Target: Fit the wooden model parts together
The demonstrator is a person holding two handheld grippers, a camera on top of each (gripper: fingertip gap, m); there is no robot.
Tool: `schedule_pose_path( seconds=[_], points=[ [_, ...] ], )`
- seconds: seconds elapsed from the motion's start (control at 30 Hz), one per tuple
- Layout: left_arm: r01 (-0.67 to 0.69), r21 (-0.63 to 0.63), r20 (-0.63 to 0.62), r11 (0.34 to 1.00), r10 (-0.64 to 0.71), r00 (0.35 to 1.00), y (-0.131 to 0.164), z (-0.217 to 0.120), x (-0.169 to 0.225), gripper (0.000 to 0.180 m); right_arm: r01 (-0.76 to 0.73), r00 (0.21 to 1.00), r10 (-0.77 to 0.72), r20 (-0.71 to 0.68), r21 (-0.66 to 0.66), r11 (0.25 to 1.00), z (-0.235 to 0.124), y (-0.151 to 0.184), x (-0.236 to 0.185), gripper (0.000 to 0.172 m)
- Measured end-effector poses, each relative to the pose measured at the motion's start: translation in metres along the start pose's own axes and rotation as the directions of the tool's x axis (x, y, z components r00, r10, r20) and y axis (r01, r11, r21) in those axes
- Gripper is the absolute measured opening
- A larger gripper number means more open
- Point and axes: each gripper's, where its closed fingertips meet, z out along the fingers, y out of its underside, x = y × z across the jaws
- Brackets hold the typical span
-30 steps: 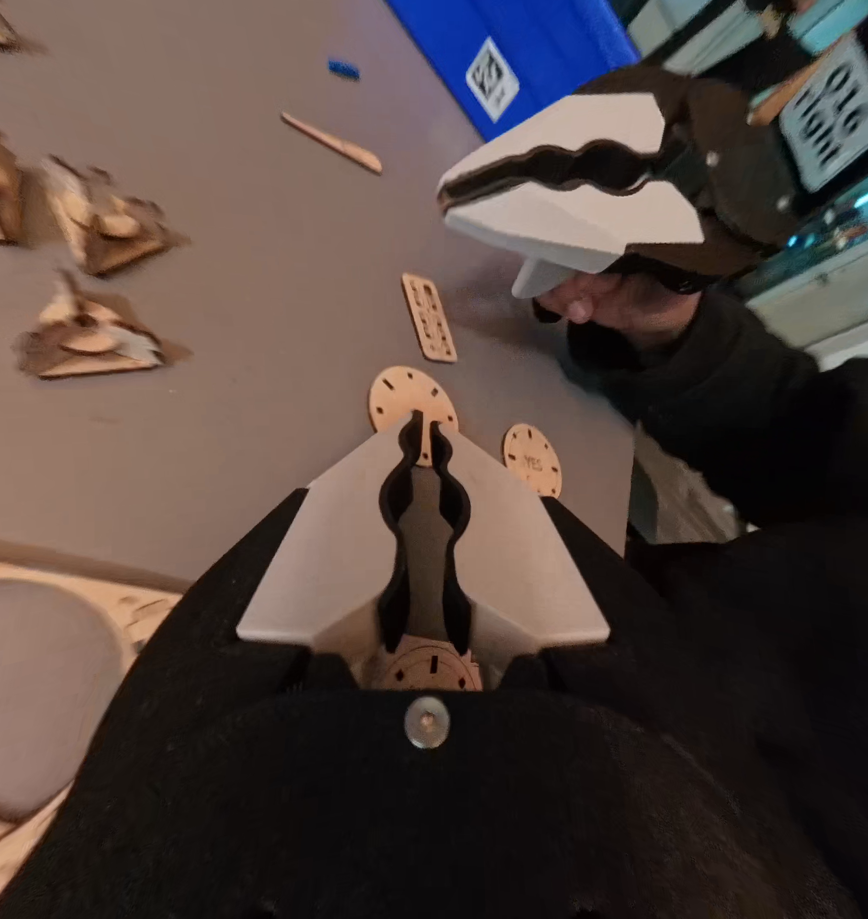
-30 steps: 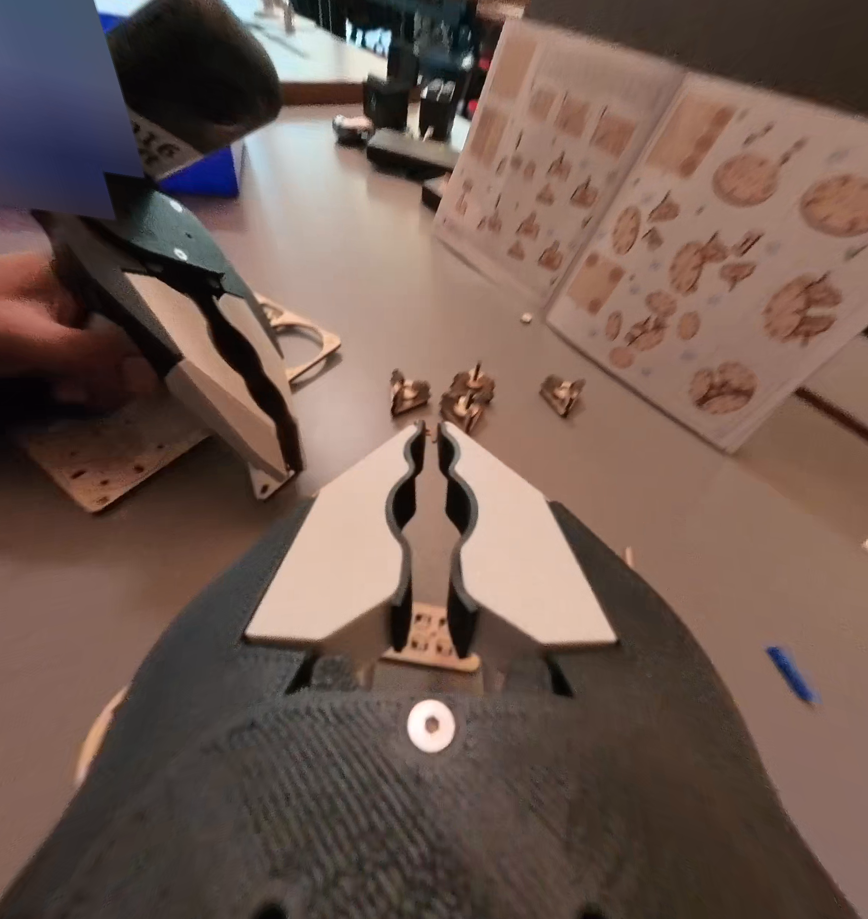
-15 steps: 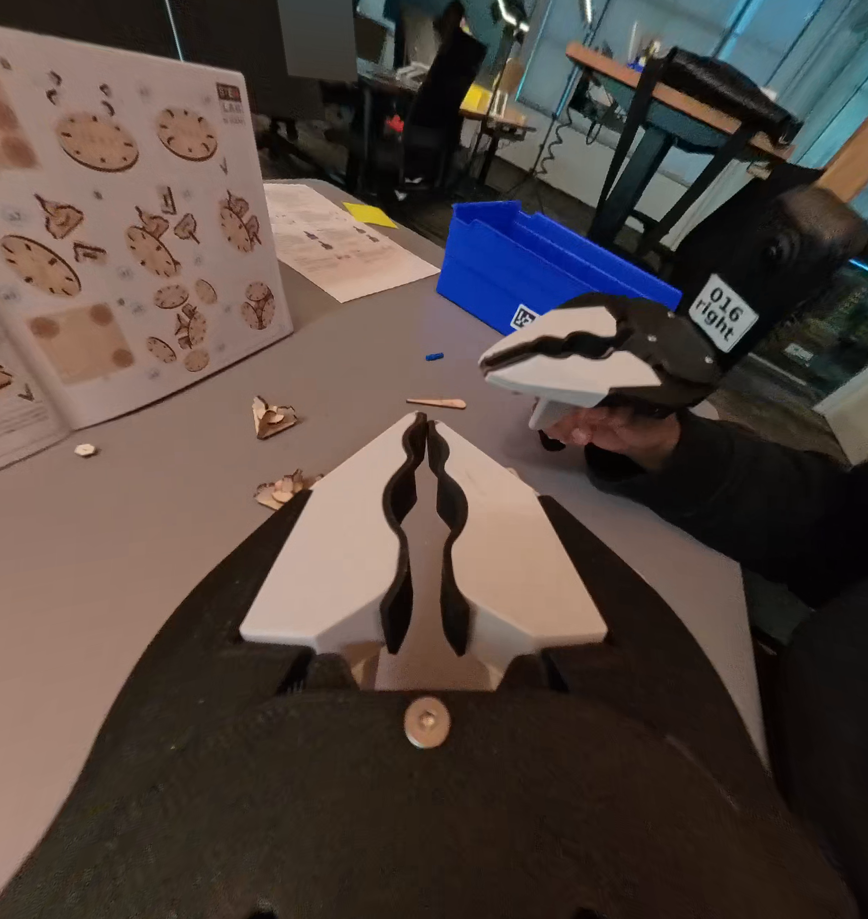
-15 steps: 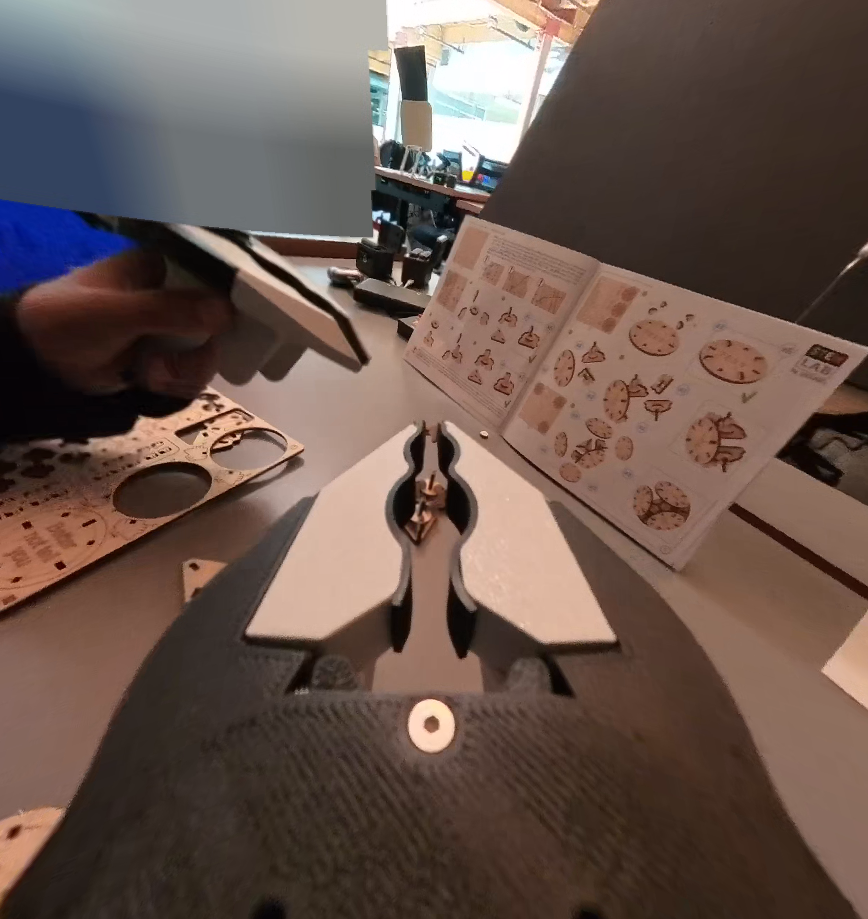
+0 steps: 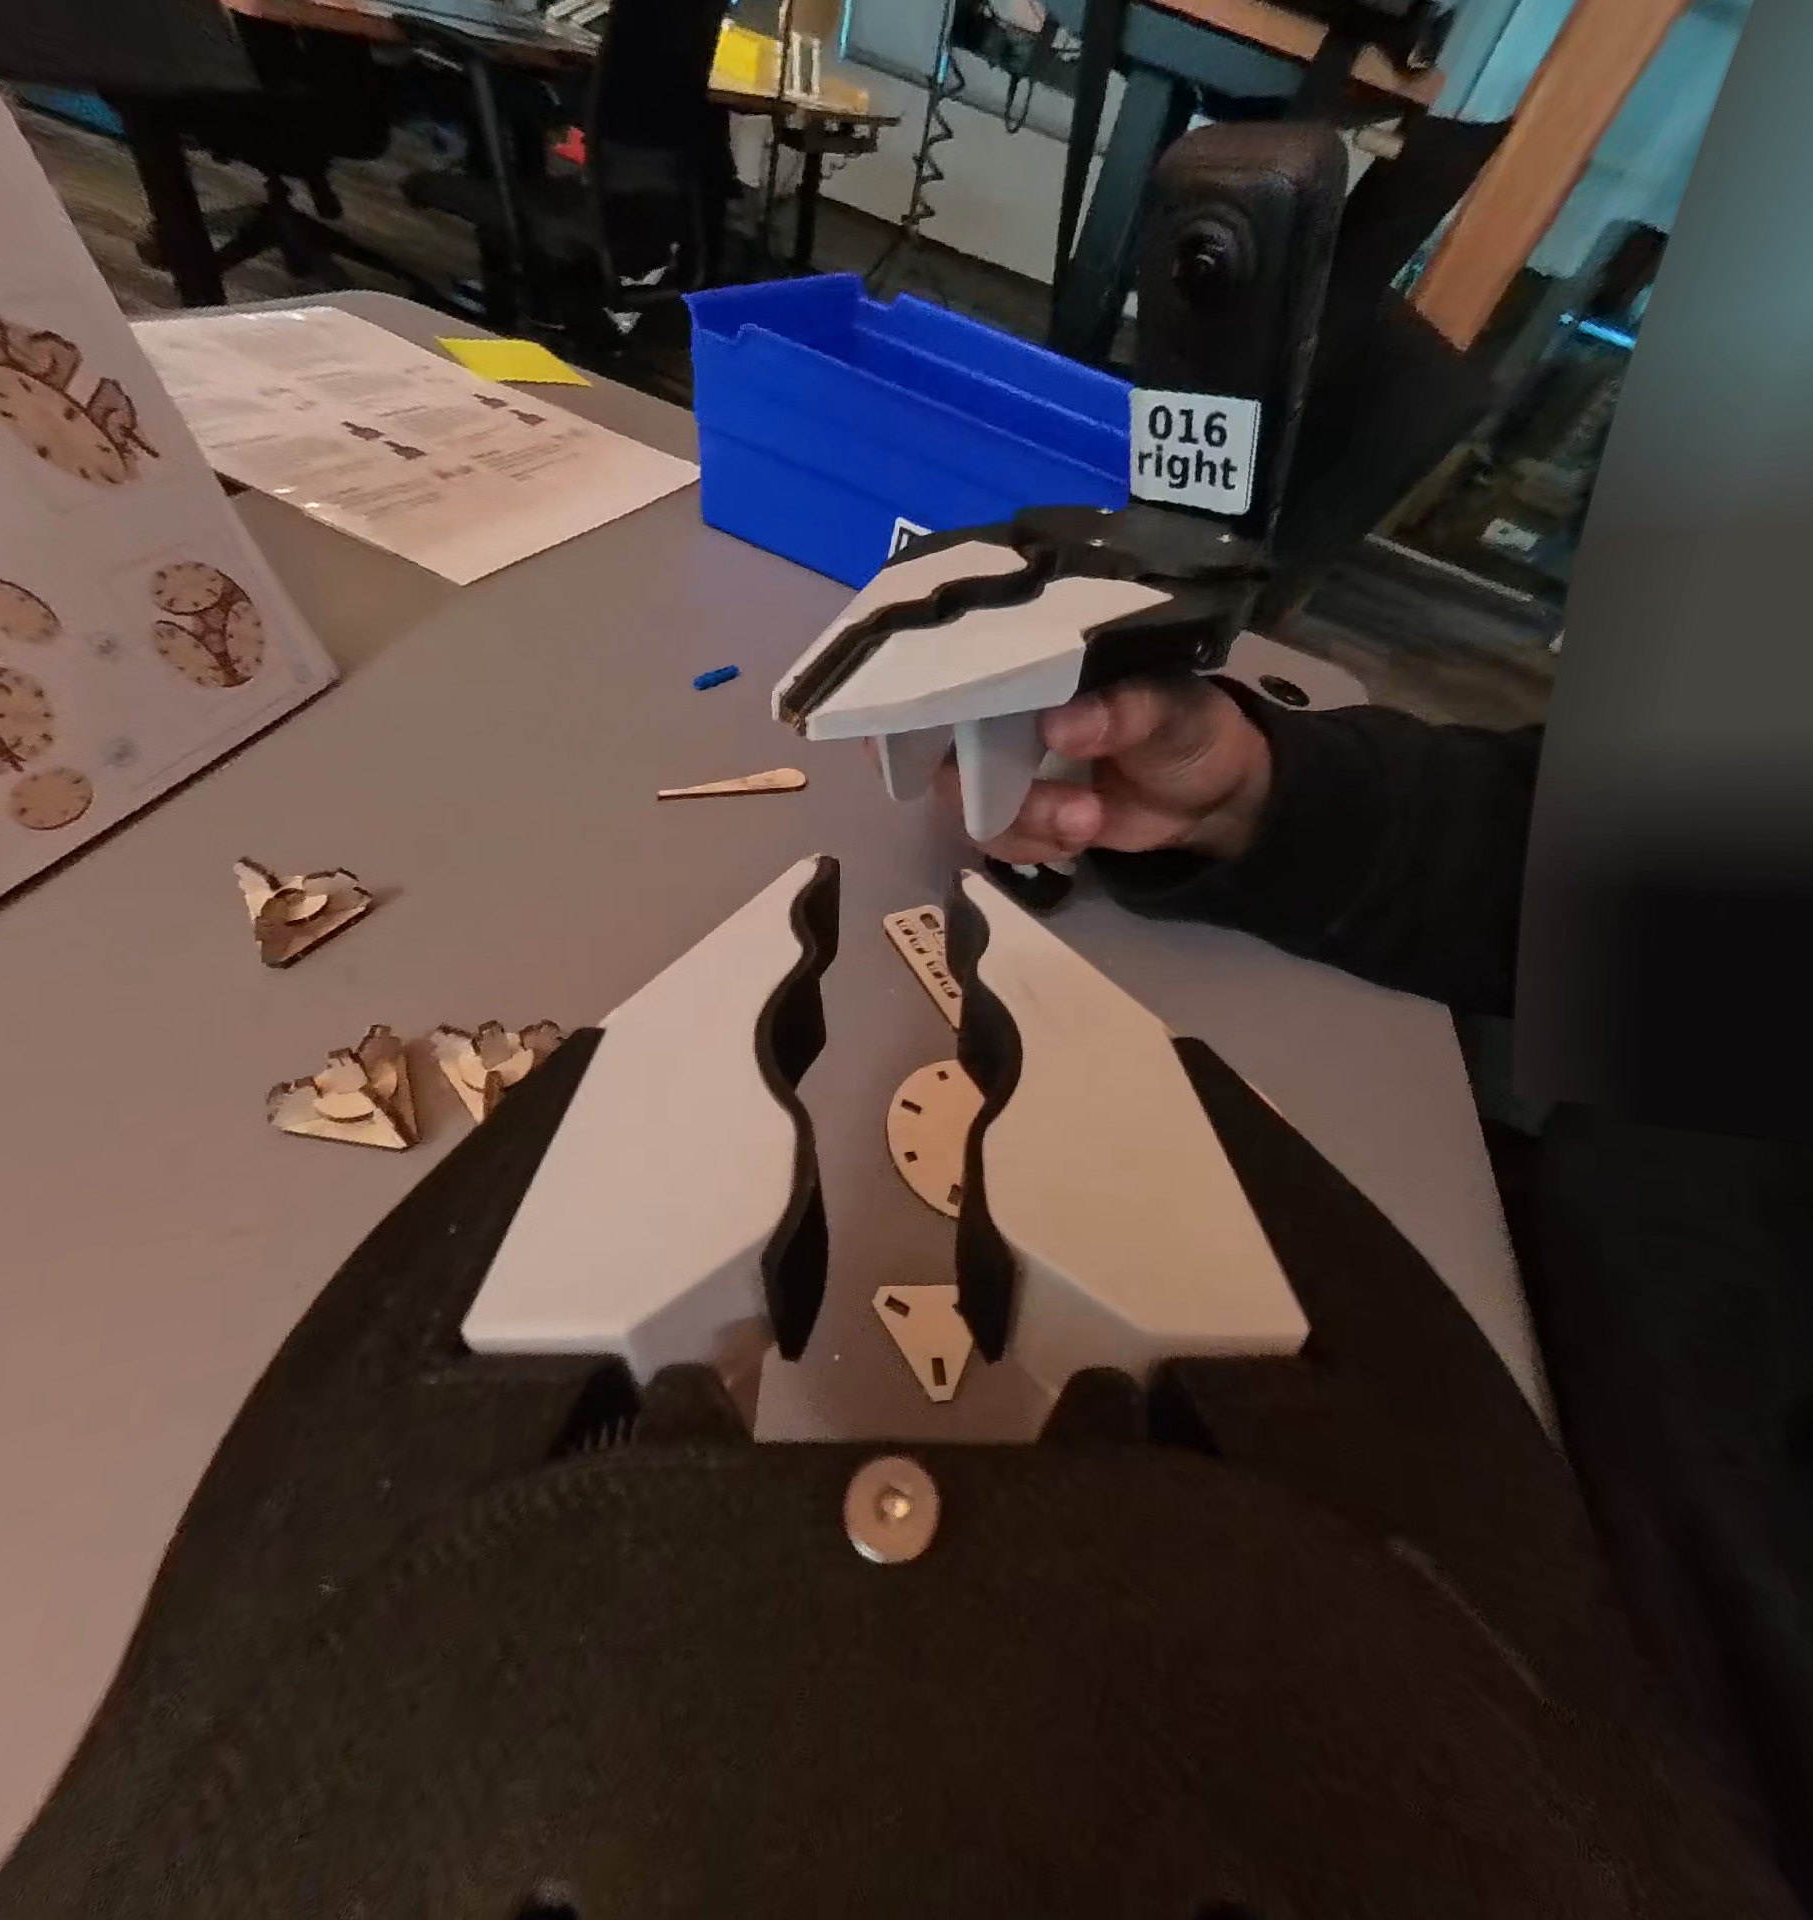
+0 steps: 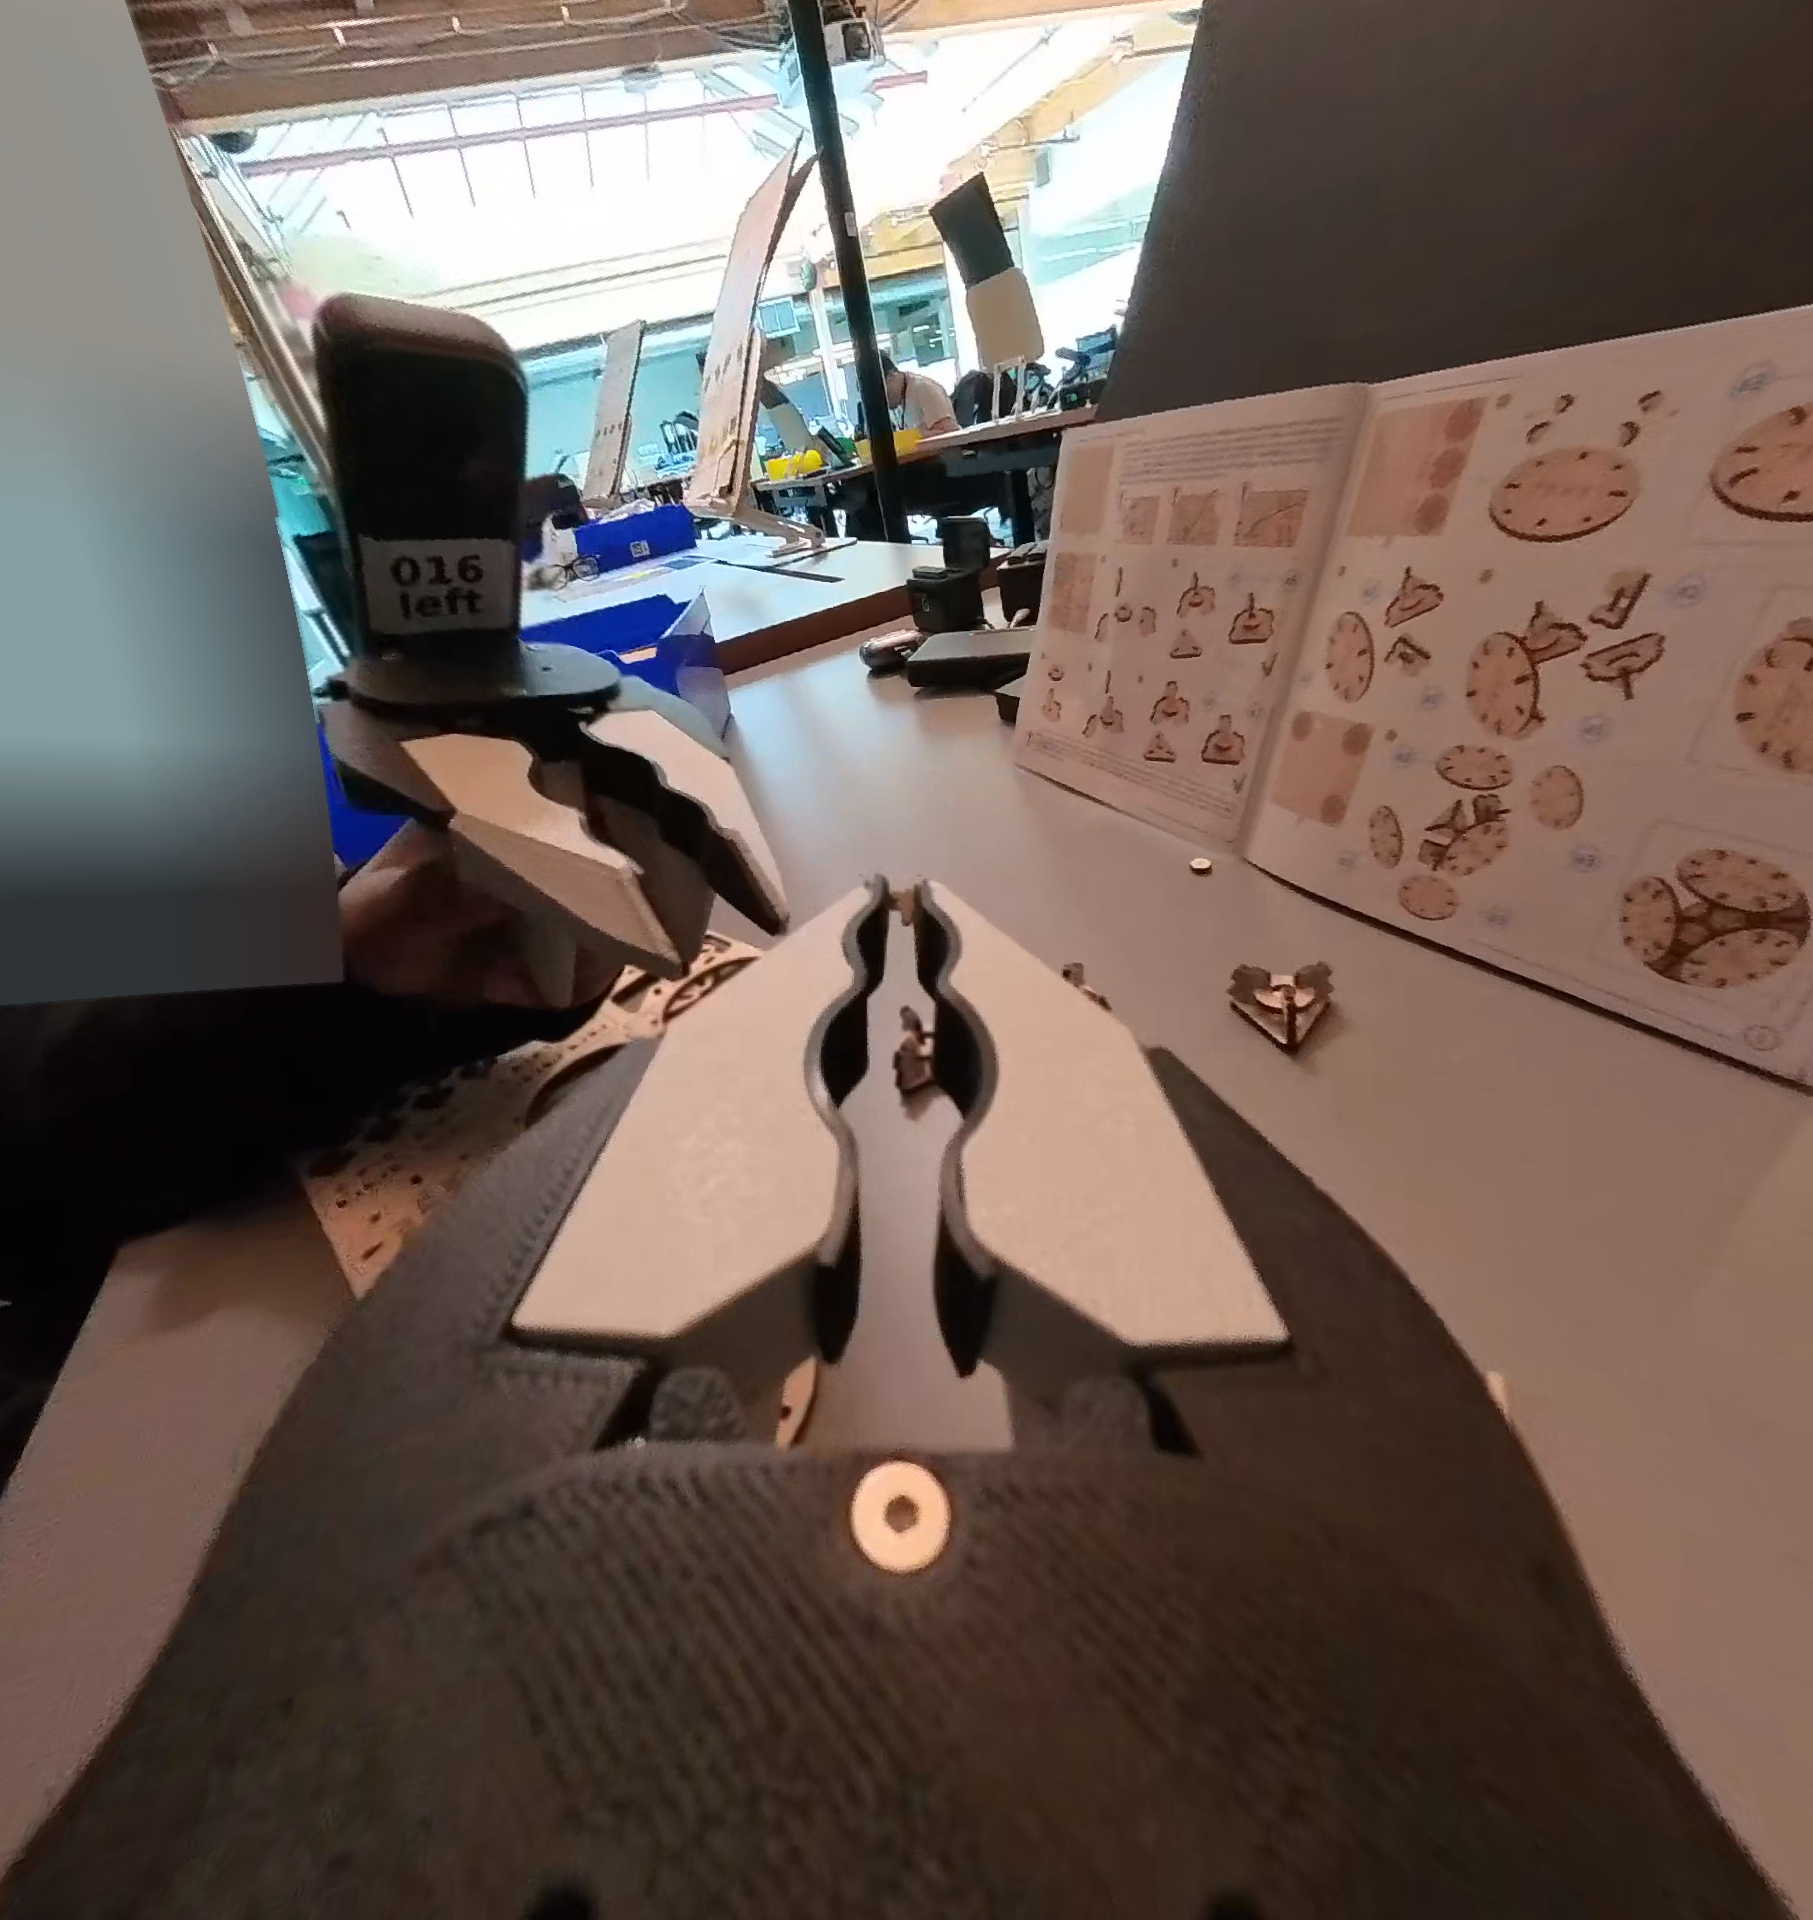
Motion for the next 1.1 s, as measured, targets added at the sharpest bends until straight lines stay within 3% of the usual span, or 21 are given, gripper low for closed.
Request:
schedule_pose_path(
  seconds=[0.13,0.23,0.43,0.57,0.63,0.93,1.1],
  points=[
    [0.138,0.064,-0.096,0.988,-0.132,0.987,-0.007,-0.004,0.003,0.020,0.107,0.994,-0.107,-0.006,-0.046,0.993,0.003,0.009,-0.005,0.002],
    [0.257,0.101,-0.191,0.961,-0.235,0.953,-0.015,-0.010,0.006,0.022,0.280,0.958,-0.284,-0.040,-0.093,0.956,0.009,0.016,-0.013,0.002],
    [0.408,0.071,-0.240,0.910,-0.381,0.893,-0.009,-0.011,-0.003,0.025,0.640,0.749,-0.654,-0.108,-0.138,0.756,0.012,0.014,-0.033,0.003],
    [0.494,0.030,-0.326,0.869,-0.458,0.827,-0.004,-0.006,0.001,0.020,0.689,0.702,-0.704,-0.103,-0.151,0.709,0.013,0.015,-0.040,0.003],
    [0.542,0.023,-0.382,0.840,-0.494,0.781,-0.006,-0.007,0.004,0.008,0.703,0.685,-0.721,-0.104,-0.163,0.692,0.012,0.016,-0.039,0.003],
    [0.642,-0.022,-0.505,0.766,-0.563,0.654,-0.008,-0.009,0.009,0.007,0.728,0.667,-0.740,-0.082,-0.135,0.672,0.011,0.015,-0.043,0.003],
    [0.665,-0.026,-0.539,0.746,-0.571,0.619,-0.010,-0.011,0.011,0.001,0.741,0.658,-0.750,-0.066,-0.117,0.661,0.009,0.015,-0.047,0.004]
  ],
)
